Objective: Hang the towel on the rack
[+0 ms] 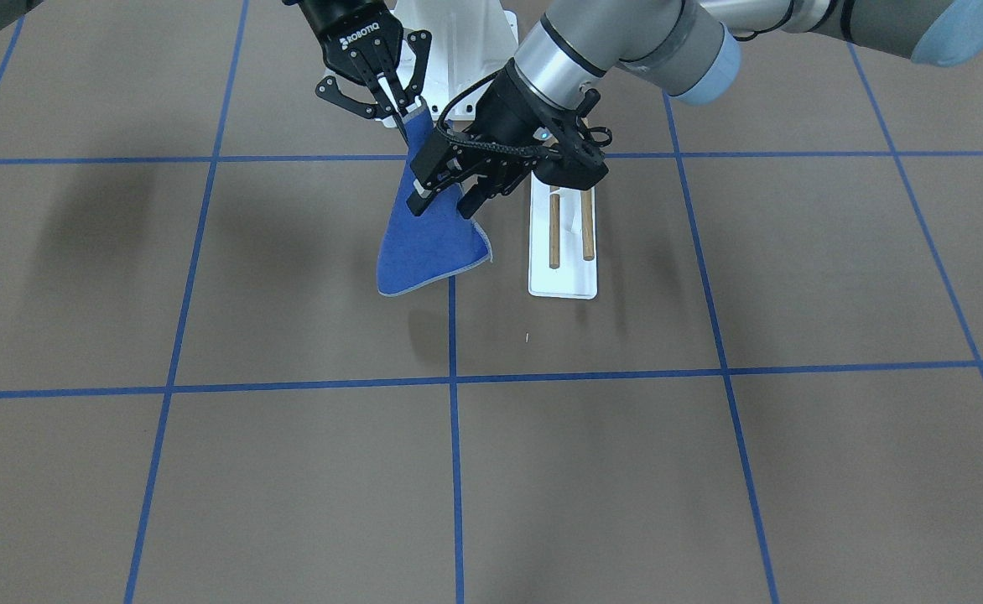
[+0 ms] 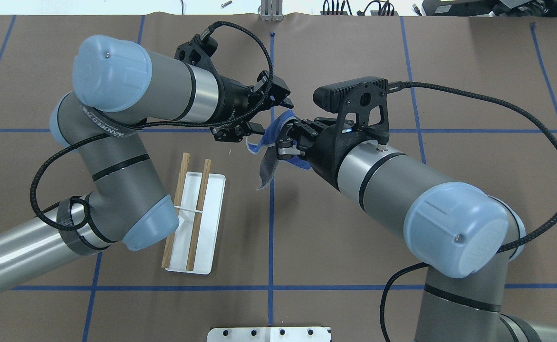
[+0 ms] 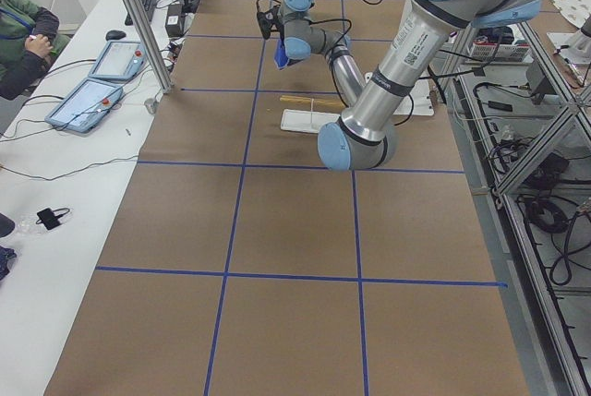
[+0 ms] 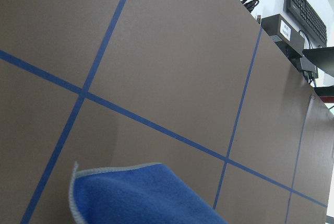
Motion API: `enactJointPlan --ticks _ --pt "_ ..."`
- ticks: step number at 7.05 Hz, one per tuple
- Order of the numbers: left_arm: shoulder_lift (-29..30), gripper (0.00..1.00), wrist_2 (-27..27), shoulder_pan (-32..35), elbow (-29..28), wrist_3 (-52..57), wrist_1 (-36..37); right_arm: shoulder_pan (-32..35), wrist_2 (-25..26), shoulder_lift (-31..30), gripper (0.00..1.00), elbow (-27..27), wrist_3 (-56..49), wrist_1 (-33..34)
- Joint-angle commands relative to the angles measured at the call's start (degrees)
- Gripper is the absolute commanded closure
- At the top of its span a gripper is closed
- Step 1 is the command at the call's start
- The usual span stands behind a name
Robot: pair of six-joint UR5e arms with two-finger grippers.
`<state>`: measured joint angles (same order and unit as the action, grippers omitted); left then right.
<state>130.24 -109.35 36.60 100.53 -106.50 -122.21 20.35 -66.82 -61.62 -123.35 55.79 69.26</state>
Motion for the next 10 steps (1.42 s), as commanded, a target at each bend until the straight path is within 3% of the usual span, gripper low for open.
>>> enactJointPlan --ticks 1,3,5,6,10 --pt "-0.34 0.25 0.1 -0.03 0.02 0.15 0.04 -0.14 0.2 0.36 1.0 0.04 0.02 0.0" --pt "-0.34 0.25 0.1 -0.12 0.1 -0.03 0.04 -0.14 0.37 0.36 1.0 0.13 0.02 0.0" --pt "-0.43 0.06 -0.08 -0.12 0.19 -0.38 0.13 0.04 0.81 0.27 1.0 0.13 0.02 -0.09" --pt "-0.43 0.03 -0.25 -0.12 0.19 -1.25 0.82 0.3 1.51 0.27 1.0 0.13 0.02 -0.09" --pt "0.53 0.03 -0.26 -0.47 0.02 -10.45 3.2 2.23 1.78 0.36 1.0 0.3 0.02 -0.09"
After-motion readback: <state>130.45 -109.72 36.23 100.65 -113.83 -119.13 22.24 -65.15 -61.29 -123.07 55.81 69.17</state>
